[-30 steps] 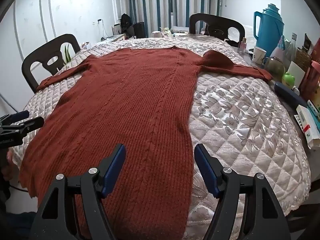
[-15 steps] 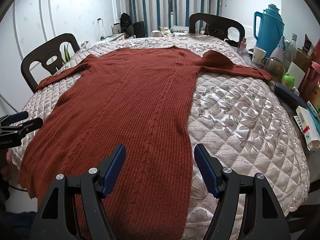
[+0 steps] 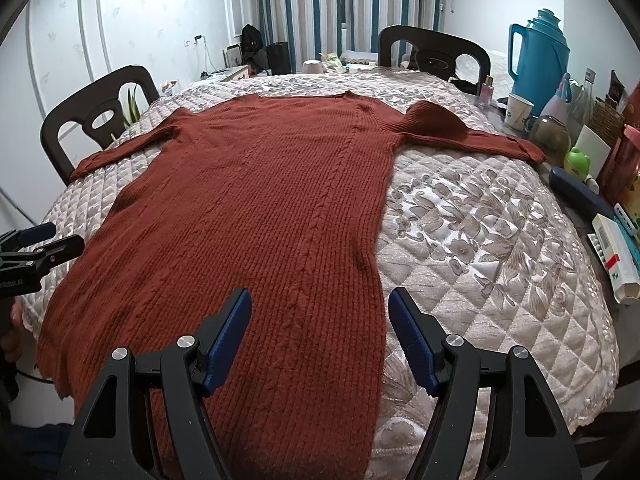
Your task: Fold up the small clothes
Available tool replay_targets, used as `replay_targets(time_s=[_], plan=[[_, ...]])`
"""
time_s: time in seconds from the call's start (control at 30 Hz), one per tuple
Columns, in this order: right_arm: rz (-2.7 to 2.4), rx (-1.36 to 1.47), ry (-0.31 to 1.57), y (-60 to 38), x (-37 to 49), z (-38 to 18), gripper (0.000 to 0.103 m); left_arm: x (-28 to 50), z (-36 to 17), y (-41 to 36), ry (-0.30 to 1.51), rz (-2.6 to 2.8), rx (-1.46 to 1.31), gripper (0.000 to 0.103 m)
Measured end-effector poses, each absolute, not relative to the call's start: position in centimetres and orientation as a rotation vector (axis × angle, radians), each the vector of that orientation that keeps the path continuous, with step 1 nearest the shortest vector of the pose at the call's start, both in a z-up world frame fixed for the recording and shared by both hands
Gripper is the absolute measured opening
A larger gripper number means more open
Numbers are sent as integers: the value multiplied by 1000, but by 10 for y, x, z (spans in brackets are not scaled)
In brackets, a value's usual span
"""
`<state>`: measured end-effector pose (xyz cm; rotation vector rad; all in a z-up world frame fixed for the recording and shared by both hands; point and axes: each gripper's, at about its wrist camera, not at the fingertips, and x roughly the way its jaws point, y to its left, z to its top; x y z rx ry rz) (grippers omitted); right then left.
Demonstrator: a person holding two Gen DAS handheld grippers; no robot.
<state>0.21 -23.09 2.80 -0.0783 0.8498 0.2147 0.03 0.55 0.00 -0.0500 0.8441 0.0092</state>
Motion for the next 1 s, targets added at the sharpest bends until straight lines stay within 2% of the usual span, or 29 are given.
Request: replay_targets(time_s=[1.0], plan=[[216, -87, 843, -230, 3, 32, 71, -4, -1, 5, 853, 10, -65, 102]])
